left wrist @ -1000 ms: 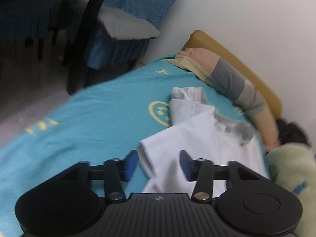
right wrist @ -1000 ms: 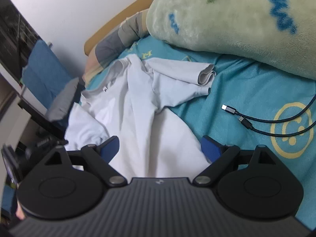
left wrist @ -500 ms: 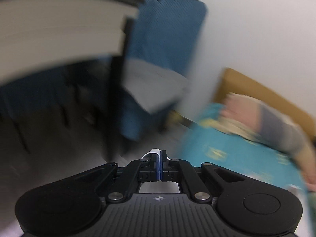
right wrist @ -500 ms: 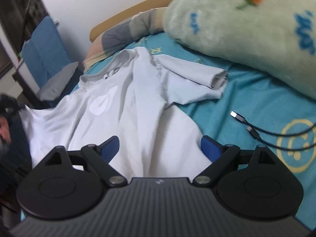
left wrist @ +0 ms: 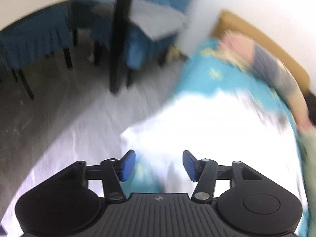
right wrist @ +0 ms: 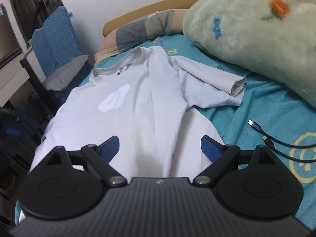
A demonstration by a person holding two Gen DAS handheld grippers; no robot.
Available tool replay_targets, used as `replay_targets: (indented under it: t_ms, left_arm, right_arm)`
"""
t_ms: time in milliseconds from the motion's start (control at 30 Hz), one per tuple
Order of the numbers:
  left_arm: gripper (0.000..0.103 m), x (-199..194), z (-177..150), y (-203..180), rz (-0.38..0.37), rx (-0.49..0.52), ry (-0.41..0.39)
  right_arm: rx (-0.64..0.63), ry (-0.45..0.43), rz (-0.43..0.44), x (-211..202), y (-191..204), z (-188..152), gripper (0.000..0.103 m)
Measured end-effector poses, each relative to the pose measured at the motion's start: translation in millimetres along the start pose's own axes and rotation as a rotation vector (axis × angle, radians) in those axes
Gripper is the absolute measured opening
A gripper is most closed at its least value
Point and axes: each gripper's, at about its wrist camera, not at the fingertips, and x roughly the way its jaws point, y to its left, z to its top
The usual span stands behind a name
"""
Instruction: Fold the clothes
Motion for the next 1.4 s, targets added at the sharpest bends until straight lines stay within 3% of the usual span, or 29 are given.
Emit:
replay_targets:
  t_ms: [133, 233, 367, 500, 567, 633, 733, 833, 900, 1000, 1033, 1067, 1133, 1200, 1300, 1400]
  left_arm:
    - [0.061, -45.8, -90.0, -5.0, -0.038, -0.028, 0.176]
    - [0.061, -67.8, -150.2, -11.3, 0.007, -0.055, 0.295]
    - [0.061, -84.8, -207.6, -19.8, 0.051, -0.065, 0.378]
    - [0.054, -97.3, -226.6, -24.0, 0.149, -0.016, 0.36]
    - [0.018, -104.4, -231.8, -24.8, 0.149, 0.004, 0.367]
    - [0.002, -112.1, -237.3, -27.6, 0.158, 0.041, 0.373]
    - [0.002, -121.3, -241.4, -38.2, 0.229, 0.129, 0.38]
    - [0.002, -127.0, -244.8, -32.1, 0.336, 0.146, 0.404]
    - [0.002, -131.7, -245.4, -32.5, 0.362, 0.155, 0.398]
    - [0.017, -141.5, -240.8, -41.8, 0.343, 0.158, 0.343]
    - [0.027, -146.2, -237.8, -46.2, 0.329, 0.163, 0.315]
    - [0.043, -148.7, -233.9, -50.3, 0.317, 0.173, 0.286]
    - [0.058, -157.7, -227.5, -63.7, 0.277, 0.198, 0.216]
    - [0.063, -167.0, -222.0, -80.0, 0.218, 0.22, 0.14]
    - [0.082, -169.7, -215.6, -116.3, 0.142, 0.25, 0.023]
    - [0.084, -169.2, -208.7, -150.5, 0.055, 0.273, -0.069]
  right_arm:
    - [-0.041, -0.025, 0.016, -15.4, 3.2, -1.2, 0.091]
    - [-0.074, -0.04, 0.024, -31.3, 6.1, -5.1, 0.091]
    - [-0.12, -0.047, 0.044, -54.5, 10.3, -11.7, 0.091]
    - [-0.165, -0.078, 0.023, -76.7, 11.1, -16.0, 0.091]
    - [-0.208, -0.113, -0.01, -88.6, 10.4, -16.8, 0.091]
    - [-0.219, -0.139, -0.032, -100.8, 5.7, -16.4, 0.091]
    - [-0.176, -0.148, -0.029, -116.0, -6.3, -15.6, 0.091]
    - [-0.151, -0.152, -0.022, -126.0, -13.2, -14.6, 0.091]
    - [-0.143, -0.157, -0.009, -128.0, -12.9, -13.9, 0.091]
    - [-0.14, -0.154, 0.011, -126.3, -9.5, -13.6, 0.091]
    - [-0.141, -0.15, 0.018, -125.6, -8.6, -14.0, 0.091]
    - [-0.141, -0.146, 0.025, -124.9, -7.8, -14.3, 0.091]
    - [-0.135, -0.142, 0.039, -124.0, -6.5, -13.8, 0.091]
    - [-0.122, -0.142, 0.051, -123.2, -6.1, -12.2, 0.091]
    - [-0.104, -0.142, 0.062, -121.3, -7.0, -8.7, 0.091]
    - [-0.093, -0.131, 0.075, -118.3, -10.5, -5.6, 0.091]
